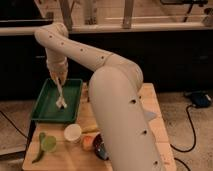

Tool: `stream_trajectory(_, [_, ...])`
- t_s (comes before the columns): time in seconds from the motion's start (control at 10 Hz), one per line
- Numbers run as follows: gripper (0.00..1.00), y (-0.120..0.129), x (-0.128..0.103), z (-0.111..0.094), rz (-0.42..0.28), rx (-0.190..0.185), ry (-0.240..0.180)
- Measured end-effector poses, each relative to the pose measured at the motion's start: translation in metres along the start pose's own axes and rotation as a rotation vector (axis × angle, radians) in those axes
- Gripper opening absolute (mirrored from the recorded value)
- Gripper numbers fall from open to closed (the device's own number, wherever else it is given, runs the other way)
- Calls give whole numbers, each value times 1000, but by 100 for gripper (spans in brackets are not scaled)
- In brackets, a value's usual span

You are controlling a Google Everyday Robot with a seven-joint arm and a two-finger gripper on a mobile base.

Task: Place brush in tray

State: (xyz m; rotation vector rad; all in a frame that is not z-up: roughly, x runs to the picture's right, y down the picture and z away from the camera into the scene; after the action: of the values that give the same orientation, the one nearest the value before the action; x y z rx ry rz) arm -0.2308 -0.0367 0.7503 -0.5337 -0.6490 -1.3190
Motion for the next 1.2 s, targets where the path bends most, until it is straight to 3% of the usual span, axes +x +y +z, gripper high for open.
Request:
stream_trajectory(0.3, [78, 0, 0, 1, 2, -7, -1])
stream_trajectory(1.2, [80, -1, 0, 5, 9, -20, -7])
